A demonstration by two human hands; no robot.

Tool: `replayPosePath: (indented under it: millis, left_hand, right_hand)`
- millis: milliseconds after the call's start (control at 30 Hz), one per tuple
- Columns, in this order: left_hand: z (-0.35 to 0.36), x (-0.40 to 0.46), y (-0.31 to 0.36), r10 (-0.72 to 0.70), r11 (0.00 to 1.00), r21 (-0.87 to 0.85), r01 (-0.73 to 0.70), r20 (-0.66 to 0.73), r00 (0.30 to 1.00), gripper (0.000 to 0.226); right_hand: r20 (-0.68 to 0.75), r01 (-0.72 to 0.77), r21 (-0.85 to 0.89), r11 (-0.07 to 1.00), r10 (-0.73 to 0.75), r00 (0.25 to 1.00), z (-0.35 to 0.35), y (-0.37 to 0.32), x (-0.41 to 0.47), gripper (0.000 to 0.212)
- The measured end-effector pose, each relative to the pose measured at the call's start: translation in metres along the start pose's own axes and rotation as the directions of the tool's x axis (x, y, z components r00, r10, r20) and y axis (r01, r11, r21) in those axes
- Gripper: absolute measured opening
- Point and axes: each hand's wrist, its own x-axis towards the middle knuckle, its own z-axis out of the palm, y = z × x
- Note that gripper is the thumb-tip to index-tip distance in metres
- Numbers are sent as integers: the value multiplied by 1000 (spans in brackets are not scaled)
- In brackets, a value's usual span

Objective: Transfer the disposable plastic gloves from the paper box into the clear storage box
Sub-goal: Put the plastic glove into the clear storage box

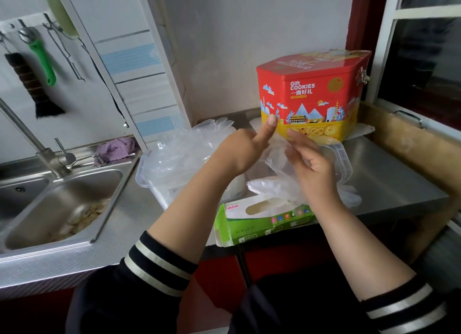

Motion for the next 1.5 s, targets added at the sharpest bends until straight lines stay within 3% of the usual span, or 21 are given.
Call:
replayPosePath:
  millis: [100,200,400,533,667,833,967,1133,1333,1400,1500]
  left_hand:
    - [6,7,6,7,997,-75,-4,31,999,71]
    - [9,14,9,0,1000,-1,0,-20,1000,44]
    - [-21,23,13,-38,980,-198,17,-102,994,26]
    - [-61,36,-10,-71,989,-143,34,-263,962,23]
    - [-91,43,-56,-194,974,-177,138,-354,915,26]
    - [-105,38,-93,-353,924,-287,255,-379,855,30]
    - [-112,34,-117,-414,910,-224,350,-418,808,28]
    - [-112,28,-134,-291,916,126,380,-441,849,20]
    - [-108,21,-140,-184,820,390,419,-513,839,52]
    - [-106,17,-132,-50,826,427,368,-594,803,48]
    - [-97,12,-114,246,863,482,151,-661,709,33]
  right_hand:
    - [17,68,-118,991,-66,998,3,7,0,28]
    - [41,87,-201,976,-80,996,4,11,3,30]
    - [71,118,-288,950,-102,992,0,12,1,43]
    - [80,81,-297,951,-59,995,-6,11,-4,44]
    - [154,-38,-336,941,94,984,-11,16,-11,47]
    - [264,-61,-486,872,213,941,-8,21,-16,48]
    - [323,-30,-552,834,246,914,-3,22,-18,40]
    - [349,40,-620,784,230,908,1,25,-18,34]
    - [384,101,-759,643,317,867,4,27,-17,40]
    - [378,93,-777,622,344,860,4,27,-17,35]
    - [351,67,-747,662,307,885,5,26,-16,18]
